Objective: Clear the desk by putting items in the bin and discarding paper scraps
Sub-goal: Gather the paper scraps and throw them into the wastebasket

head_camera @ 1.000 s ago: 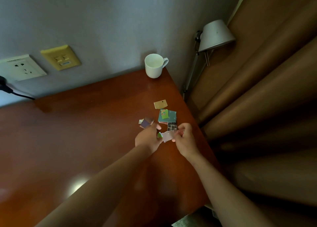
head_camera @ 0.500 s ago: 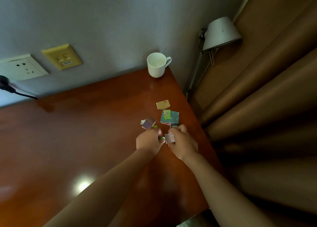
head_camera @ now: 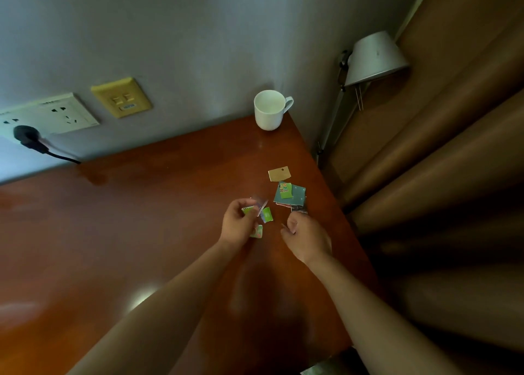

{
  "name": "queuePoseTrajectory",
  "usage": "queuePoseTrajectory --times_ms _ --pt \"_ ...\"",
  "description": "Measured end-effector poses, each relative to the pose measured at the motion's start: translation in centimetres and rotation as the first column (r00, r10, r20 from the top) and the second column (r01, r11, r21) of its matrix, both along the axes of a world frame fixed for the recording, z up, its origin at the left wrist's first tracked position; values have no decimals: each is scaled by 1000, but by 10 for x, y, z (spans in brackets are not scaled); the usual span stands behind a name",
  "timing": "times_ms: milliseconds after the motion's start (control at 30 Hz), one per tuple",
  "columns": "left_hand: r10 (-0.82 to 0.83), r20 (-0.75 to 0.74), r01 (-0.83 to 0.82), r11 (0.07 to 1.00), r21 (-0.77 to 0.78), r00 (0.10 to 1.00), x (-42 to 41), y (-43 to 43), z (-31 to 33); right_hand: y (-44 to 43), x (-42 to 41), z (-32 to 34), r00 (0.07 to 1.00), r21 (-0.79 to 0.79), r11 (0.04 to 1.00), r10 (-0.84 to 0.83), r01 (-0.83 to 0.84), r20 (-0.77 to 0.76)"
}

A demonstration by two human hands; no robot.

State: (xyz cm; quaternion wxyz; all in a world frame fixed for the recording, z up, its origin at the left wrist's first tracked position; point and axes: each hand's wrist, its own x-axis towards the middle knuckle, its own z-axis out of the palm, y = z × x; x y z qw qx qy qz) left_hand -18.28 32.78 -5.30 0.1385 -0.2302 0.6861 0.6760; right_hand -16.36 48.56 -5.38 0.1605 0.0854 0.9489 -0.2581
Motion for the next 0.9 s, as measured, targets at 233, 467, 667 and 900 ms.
queuePoseTrajectory --times_ms 233,467,667,900 --pt "181 211 -230 944 238 960 1 -23 13 -22 -3 11 826 -594 581 -466 556 318" --pt "43 132 -47 998 29 990 0 -27 3 -34 -12 20 729 -650 341 -418 679 542" --pt "-168 66 179 948 -264 984 2 -22 -11 -39 -20 7 814 -557 596 -461 579 354" --pt "-133 114 136 991 -19 985 0 -24 -7 -38 -30 -7 994 -193 975 -105 111 43"
